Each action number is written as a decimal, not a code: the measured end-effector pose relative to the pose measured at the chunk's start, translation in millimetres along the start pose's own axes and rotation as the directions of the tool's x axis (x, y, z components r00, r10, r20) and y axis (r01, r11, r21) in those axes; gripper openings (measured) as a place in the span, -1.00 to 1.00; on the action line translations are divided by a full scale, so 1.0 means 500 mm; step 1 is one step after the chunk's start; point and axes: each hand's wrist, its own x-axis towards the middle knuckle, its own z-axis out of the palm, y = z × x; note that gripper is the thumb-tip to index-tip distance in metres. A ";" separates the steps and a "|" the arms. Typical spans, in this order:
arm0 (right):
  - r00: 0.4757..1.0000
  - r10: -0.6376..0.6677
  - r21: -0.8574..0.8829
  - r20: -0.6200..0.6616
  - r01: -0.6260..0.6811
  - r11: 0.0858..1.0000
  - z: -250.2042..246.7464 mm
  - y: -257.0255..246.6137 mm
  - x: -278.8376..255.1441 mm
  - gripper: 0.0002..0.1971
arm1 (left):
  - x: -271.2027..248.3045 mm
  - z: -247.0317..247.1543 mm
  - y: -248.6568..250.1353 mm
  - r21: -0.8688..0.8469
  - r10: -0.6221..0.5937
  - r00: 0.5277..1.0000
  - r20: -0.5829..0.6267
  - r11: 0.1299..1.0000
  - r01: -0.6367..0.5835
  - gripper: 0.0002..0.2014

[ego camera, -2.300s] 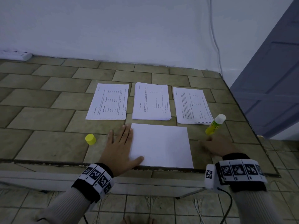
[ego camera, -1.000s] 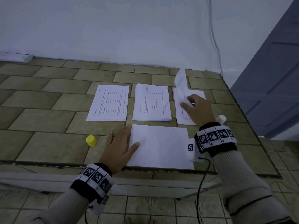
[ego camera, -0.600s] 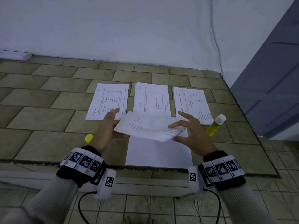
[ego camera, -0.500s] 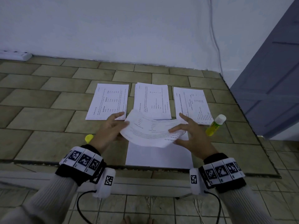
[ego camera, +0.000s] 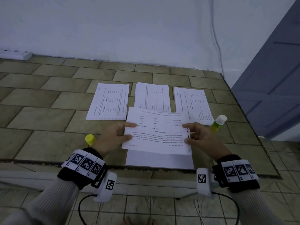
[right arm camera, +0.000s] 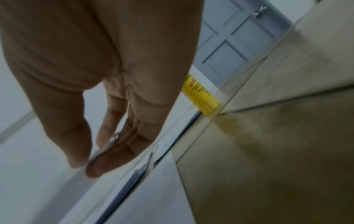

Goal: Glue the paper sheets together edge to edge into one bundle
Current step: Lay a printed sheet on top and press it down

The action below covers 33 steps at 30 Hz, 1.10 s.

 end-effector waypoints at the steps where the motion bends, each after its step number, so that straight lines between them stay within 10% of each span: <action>1: 1.000 0.009 -0.026 -0.022 -0.009 1.000 0.000 0.001 0.000 -0.63 | 0.000 0.002 0.001 -0.003 -0.009 1.000 0.004 1.000 0.009 -0.65; 9: 0.993 0.026 -0.433 -0.112 -0.072 0.898 0.004 0.001 -0.017 -0.84 | -0.012 0.008 -0.002 0.303 -0.028 0.999 0.029 0.953 0.018 -0.80; 18: 0.989 0.069 -0.510 -0.134 -0.129 0.850 0.029 0.011 -0.030 -0.73 | -0.016 0.022 -0.009 0.594 0.100 0.993 0.059 0.796 -0.115 -0.77; 33: 0.987 0.095 -0.529 -0.129 -0.150 0.835 0.029 0.032 -0.028 -0.69 | -0.008 0.023 -0.028 0.626 0.047 0.998 0.051 0.777 -0.069 -0.78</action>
